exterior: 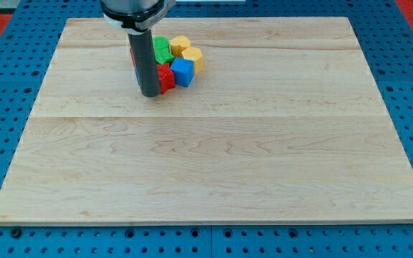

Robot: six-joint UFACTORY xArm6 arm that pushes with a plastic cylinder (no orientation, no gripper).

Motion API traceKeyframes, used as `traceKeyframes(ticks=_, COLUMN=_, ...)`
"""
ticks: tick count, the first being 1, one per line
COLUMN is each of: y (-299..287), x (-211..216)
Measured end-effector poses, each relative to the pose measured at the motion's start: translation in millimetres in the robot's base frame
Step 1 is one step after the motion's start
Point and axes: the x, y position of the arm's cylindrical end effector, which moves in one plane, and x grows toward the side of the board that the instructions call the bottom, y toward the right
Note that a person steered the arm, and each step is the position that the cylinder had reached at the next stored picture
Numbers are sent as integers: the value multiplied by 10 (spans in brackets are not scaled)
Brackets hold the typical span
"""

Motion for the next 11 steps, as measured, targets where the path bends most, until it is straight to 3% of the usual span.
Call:
traceKeyframes(ticks=1, y=50, x=257)
traceKeyframes(ticks=5, y=-184, x=255)
traceKeyframes(ticks=8, y=665, x=140)
traceKeyframes(ticks=11, y=553, x=4)
